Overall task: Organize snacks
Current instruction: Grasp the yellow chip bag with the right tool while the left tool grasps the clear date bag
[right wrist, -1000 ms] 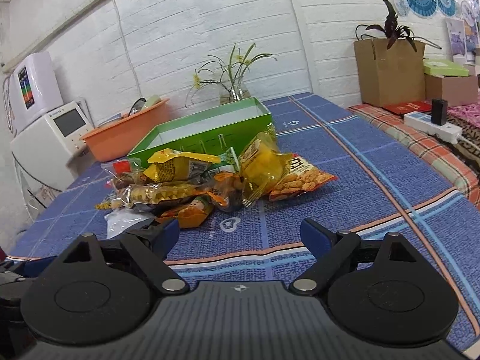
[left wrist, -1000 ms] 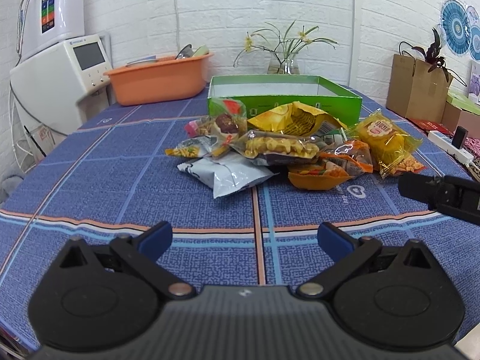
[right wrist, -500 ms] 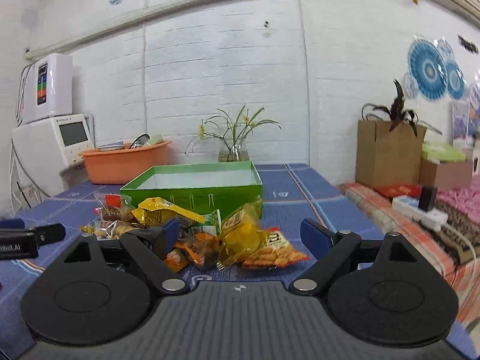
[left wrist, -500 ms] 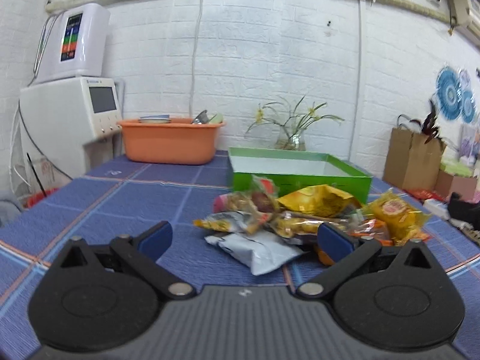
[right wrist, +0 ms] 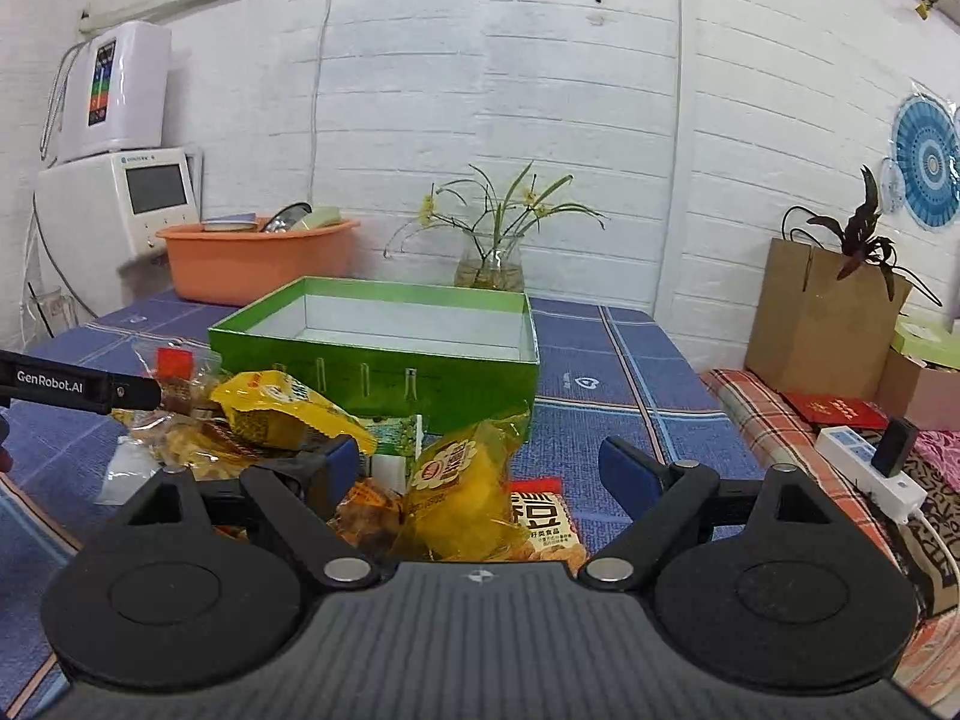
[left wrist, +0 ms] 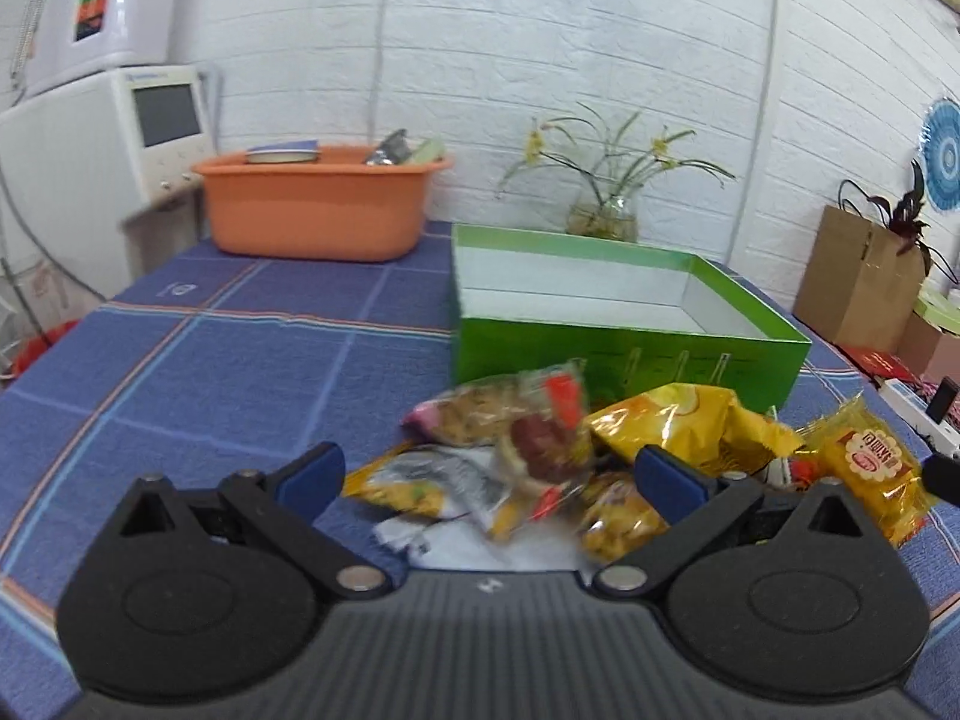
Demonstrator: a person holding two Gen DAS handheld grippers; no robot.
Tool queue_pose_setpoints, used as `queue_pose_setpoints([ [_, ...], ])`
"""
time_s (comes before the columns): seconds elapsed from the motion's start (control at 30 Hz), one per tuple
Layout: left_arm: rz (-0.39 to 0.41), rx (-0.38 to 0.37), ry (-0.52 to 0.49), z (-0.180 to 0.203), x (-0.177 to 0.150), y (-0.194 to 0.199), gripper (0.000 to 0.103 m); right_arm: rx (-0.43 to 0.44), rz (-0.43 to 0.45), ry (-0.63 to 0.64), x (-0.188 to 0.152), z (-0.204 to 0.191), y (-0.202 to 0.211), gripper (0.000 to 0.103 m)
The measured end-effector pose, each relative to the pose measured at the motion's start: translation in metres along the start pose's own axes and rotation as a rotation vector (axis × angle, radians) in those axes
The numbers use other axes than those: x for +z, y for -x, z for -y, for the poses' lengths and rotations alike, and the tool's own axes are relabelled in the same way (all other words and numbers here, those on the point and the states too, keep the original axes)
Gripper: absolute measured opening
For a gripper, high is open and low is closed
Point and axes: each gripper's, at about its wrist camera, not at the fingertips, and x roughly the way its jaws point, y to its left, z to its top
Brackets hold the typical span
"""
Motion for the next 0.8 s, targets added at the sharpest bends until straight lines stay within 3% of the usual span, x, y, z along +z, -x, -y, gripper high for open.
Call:
queue_pose_setpoints([
  [0.13, -0.004, 0.001, -0.04, 0.013, 0.005, -0.022, 0.103, 0.038, -0.04, 0.013, -0.003, -0.001, -0.021, 0.103],
  [0.2, -0.032, -0.038, -0.041, 0.013, 0.006, -0.033, 0.098, 0.055, -0.083, 0.018, -0.005, -0.001, -0.032, 0.103],
  [0.27, -0.069, -0.095, -0.029, 0.011, 0.004, -0.041, 0.073, 0.077, -0.12, 0.011, -0.008, 0.002, -0.039, 0.103],
  [0.3, -0.06, -0.087, -0.033, 0.011, 0.002, -0.041, 0.067, 0.11, -0.124, -0.009, -0.008, 0.004, -0.04, 0.095],
  [0.33, -0.055, -0.09, -0.04, 0.01, 0.002, -0.042, 0.049, 0.12, -0.124, -0.02, -0.008, 0.004, -0.039, 0.089],
  [0.37, -0.058, -0.1, -0.027, 0.007, 0.002, -0.042, 0.042, 0.119, -0.122, -0.01, -0.008, 0.003, -0.039, 0.088],
  [0.47, -0.064, -0.132, 0.016, -0.003, 0.005, -0.043, 0.038, 0.125, -0.117, 0.01, -0.007, 0.0, -0.039, 0.086],
  [0.6, -0.066, -0.172, 0.062, -0.012, 0.007, -0.035, 0.037, 0.11, -0.087, 0.019, -0.004, 0.001, -0.032, 0.07],
  [0.8, 0.007, -0.209, 0.093, -0.023, 0.015, -0.001, 0.037, 0.086, 0.0, 0.046, 0.006, -0.002, -0.011, 0.069],
])
